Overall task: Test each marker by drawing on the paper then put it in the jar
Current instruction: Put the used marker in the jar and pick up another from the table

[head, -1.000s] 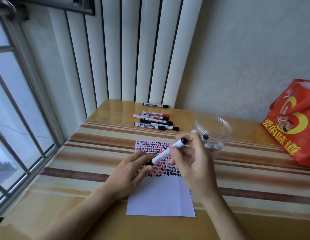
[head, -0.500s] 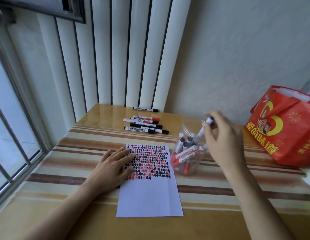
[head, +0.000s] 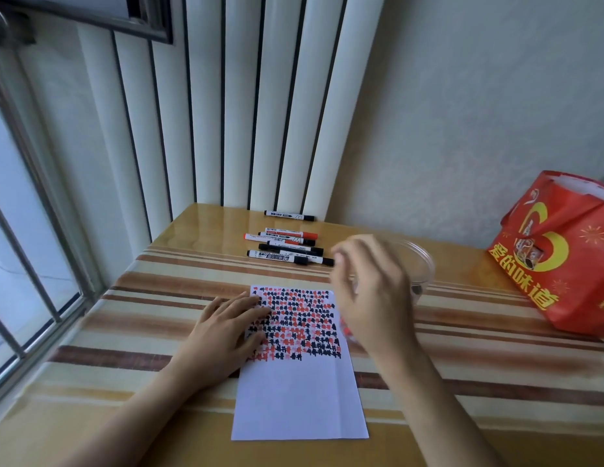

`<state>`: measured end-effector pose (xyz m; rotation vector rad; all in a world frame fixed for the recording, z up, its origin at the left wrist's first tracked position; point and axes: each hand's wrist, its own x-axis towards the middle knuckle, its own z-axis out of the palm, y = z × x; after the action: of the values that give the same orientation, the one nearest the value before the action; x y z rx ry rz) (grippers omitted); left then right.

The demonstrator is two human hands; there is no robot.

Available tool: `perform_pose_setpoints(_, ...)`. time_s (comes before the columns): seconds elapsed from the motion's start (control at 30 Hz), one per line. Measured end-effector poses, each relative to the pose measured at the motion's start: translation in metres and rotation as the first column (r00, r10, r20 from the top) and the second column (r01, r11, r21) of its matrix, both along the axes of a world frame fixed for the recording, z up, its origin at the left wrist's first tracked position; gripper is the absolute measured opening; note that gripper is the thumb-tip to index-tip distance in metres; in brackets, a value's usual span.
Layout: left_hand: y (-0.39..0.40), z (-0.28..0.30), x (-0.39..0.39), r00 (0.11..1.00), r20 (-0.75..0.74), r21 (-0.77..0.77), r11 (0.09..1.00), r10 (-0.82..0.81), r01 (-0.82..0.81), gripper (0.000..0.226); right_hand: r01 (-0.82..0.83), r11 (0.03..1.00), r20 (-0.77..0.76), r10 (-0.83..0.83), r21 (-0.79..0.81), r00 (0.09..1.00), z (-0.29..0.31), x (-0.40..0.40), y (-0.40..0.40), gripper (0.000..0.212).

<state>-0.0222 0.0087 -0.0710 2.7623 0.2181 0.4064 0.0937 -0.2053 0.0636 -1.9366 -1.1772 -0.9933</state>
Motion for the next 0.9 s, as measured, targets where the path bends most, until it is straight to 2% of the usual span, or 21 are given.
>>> perform_pose_setpoints(0.07, 0.001, -0.001, 0.0, 1.0, 0.009, -0.015, 1.0, 0.004, -0.004, 0.059, -0.085, 0.985, -0.177, 0.057, -0.151, 0.983, -0.017, 0.002, 0.033, 0.016)
perform_pose_setpoints(0.13, 0.002, -0.001, 0.0, 1.0, 0.004, -0.01, 1.0, 0.004, -0.004, 0.057, -0.11, 0.949, -0.354, -0.002, -0.297, 0.935, -0.038, 0.017, 0.063, 0.022)
perform_pose_setpoints(0.2, 0.003, -0.001, 0.001, 1.0, 0.008, -0.021, 1.0, 0.006, -0.006, 0.056, -0.092, 0.908, -0.428, -0.102, -0.41, 0.898, -0.058, 0.038, 0.088, 0.031)
perform_pose_setpoints(0.37, 0.003, 0.001, 0.001, 1.0, 0.007, -0.033, 0.999, 0.01, -0.009, 0.052, 0.062, 0.854, -0.34, -0.272, -0.516, 0.9, -0.088, 0.081, 0.121, 0.039)
perform_pose_setpoints(0.5, 0.004, 0.0, 0.001, 1.0, 0.007, -0.029, 1.0, 0.013, -0.013, 0.051, 0.115, 0.816, -0.246, -0.301, -0.567, 0.921, -0.098, 0.096, 0.131, 0.033)
perform_pose_setpoints(0.67, 0.001, 0.005, 0.001, 1.0, 0.011, -0.04, 0.999, 0.012, -0.012, 0.047, 0.129, 0.772, -0.19, -0.309, -0.622, 0.932, -0.097, 0.091, 0.131, 0.011)
perform_pose_setpoints(0.73, -0.001, 0.007, 0.0, 1.0, 0.022, -0.065, 0.998, 0.017, -0.015, 0.044, 0.134, 0.78, -0.19, -0.308, -0.612, 0.932, -0.093, 0.084, 0.126, 0.012)
perform_pose_setpoints(0.83, -0.002, 0.013, -0.002, 0.994, 0.097, -0.128, 0.991, 0.047, -0.034, 0.043, 0.049, 0.881, -0.351, -0.238, -0.471, 0.906, -0.083, 0.06, 0.112, 0.012)
perform_pose_setpoints(0.9, -0.004, 0.018, -0.003, 0.988, 0.143, -0.121, 0.992, 0.053, -0.036, 0.045, -0.048, 0.951, -0.551, -0.134, -0.304, 0.824, -0.079, 0.037, 0.096, 0.006)
